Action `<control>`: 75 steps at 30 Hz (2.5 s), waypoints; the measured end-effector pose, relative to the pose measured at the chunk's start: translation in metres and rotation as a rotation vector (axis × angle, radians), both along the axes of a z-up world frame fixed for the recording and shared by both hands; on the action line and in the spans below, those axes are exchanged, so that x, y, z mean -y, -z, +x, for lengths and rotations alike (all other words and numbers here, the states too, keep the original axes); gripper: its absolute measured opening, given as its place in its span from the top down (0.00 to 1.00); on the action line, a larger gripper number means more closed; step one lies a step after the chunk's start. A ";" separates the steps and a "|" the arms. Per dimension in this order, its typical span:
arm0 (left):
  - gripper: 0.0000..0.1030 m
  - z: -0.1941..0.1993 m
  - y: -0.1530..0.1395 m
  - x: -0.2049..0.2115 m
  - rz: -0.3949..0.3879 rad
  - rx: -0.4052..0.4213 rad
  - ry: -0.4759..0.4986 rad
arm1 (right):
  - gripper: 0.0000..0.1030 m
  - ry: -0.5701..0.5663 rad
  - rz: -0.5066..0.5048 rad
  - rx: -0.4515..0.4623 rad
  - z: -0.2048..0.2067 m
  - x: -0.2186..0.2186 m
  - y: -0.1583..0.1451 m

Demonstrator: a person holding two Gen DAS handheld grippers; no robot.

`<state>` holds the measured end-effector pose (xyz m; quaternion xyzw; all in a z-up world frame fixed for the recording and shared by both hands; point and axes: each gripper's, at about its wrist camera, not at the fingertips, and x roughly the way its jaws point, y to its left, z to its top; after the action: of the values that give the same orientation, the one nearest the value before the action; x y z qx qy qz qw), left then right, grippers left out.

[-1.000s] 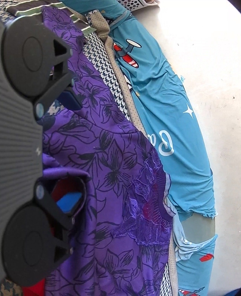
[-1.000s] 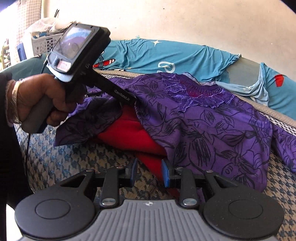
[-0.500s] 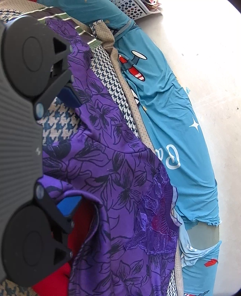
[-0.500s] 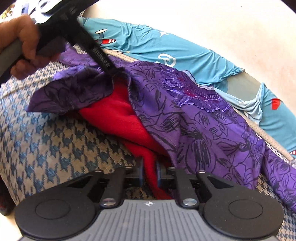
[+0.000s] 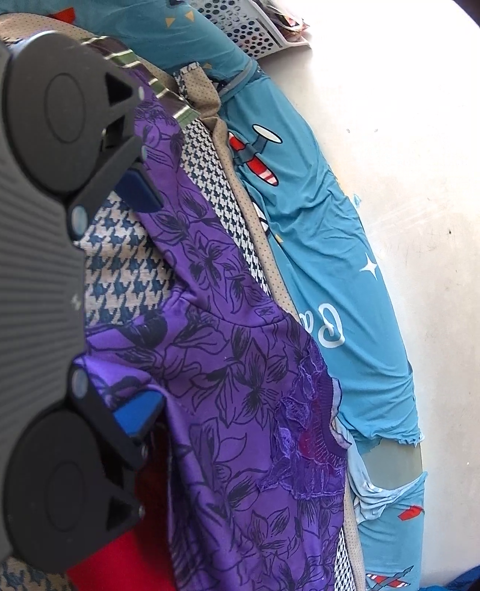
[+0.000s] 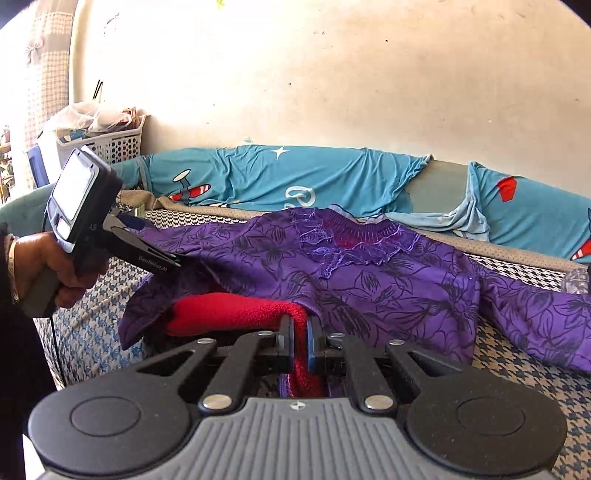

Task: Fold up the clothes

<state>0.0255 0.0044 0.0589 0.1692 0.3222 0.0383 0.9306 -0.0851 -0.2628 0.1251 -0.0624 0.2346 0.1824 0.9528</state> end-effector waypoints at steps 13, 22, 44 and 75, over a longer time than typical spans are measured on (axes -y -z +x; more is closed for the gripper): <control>0.00 -0.033 0.002 -0.023 -0.127 -0.020 -0.132 | 0.84 -0.018 0.033 -0.015 -0.015 -0.005 0.000; 0.00 -0.038 0.001 -0.028 -0.193 -0.020 -0.161 | 0.79 -0.170 0.139 -0.080 -0.020 -0.039 0.009; 0.00 -0.047 -0.007 -0.035 -0.247 -0.008 -0.139 | 0.52 -0.286 0.277 -0.333 0.018 -0.142 0.071; 0.00 -0.115 -0.030 -0.062 -0.297 0.080 -0.190 | 0.96 -0.421 0.442 -0.045 0.022 -0.139 -0.056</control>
<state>-0.0893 0.0667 0.0886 -0.0028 0.3015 0.0849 0.9497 -0.0632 -0.1237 0.1815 0.1030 0.1922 0.4239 0.8791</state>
